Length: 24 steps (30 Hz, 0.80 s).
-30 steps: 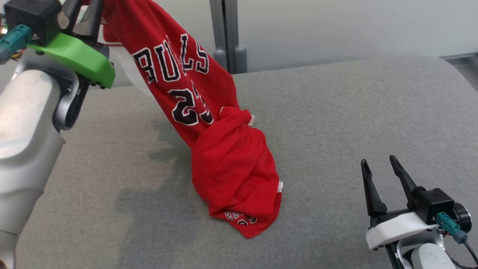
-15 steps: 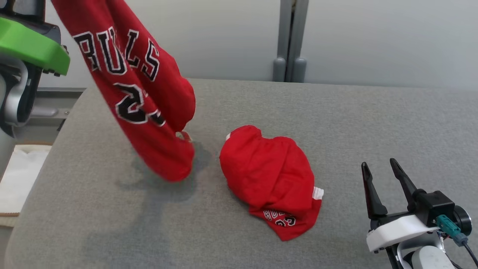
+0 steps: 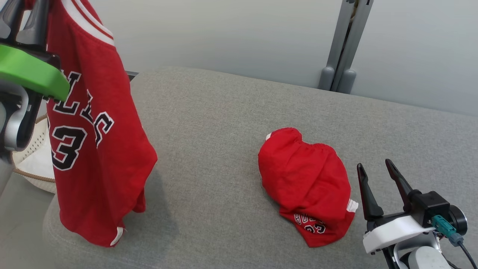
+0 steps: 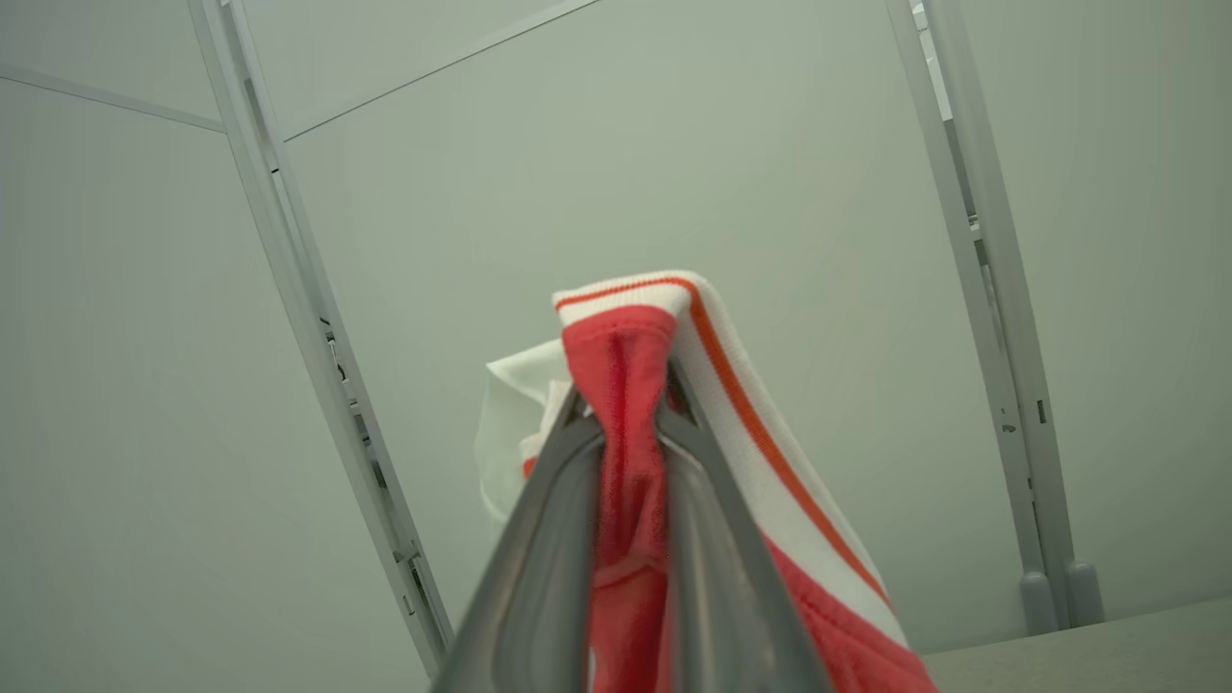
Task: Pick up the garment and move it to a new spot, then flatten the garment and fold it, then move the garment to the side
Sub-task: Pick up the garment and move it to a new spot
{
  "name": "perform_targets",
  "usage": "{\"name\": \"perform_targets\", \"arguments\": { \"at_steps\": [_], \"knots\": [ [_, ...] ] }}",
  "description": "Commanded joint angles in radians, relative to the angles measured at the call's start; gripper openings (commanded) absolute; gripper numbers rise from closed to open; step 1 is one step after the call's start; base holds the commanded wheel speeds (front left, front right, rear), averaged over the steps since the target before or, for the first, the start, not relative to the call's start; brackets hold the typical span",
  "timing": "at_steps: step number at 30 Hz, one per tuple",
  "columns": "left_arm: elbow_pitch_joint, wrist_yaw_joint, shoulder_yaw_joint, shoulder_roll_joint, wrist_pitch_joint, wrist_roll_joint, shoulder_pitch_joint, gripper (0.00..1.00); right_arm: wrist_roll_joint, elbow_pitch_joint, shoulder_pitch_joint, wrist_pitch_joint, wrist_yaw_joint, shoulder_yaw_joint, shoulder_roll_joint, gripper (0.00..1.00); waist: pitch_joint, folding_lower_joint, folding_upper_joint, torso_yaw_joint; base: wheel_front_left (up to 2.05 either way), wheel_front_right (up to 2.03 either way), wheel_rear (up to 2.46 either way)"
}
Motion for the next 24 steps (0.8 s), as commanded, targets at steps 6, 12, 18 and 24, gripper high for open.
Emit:
{"name": "perform_targets", "arguments": {
  "at_steps": [6, 12, 18, 24],
  "knots": [
    [0.039, 0.017, 0.022, 0.024, -0.006, -0.027, 0.032, 0.0, -0.023, 0.002, 0.018, 0.0, -0.001, 0.005, -0.005, 1.0, 0.029, 0.0, 0.0, -0.024, 0.0, 0.0, 0.0],
    [0.11, 0.023, 0.065, 0.061, -0.021, -0.023, -0.04, 0.0, -0.073, -0.012, -0.013, 0.0, -0.001, 0.006, -0.005, 1.0, 0.114, 0.0, 0.0, -0.074, 0.0, 0.0, 0.0],
    [0.21, 0.035, 0.12, 0.088, -0.045, -0.002, -0.188, 0.0, -0.132, -0.038, -0.07, 0.0, -0.001, 0.011, -0.005, 1.0, 0.248, 0.0, 0.0, -0.147, 0.0, 0.0, 0.0],
    [0.314, 0.04, 0.163, 0.102, -0.068, 0.01, -0.337, 0.0, -0.179, -0.074, -0.137, 0.0, -0.001, 0.011, -0.005, 1.0, 0.392, 0.0, 0.0, -0.217, 0.0, 0.0, 0.0]
  ]
}}
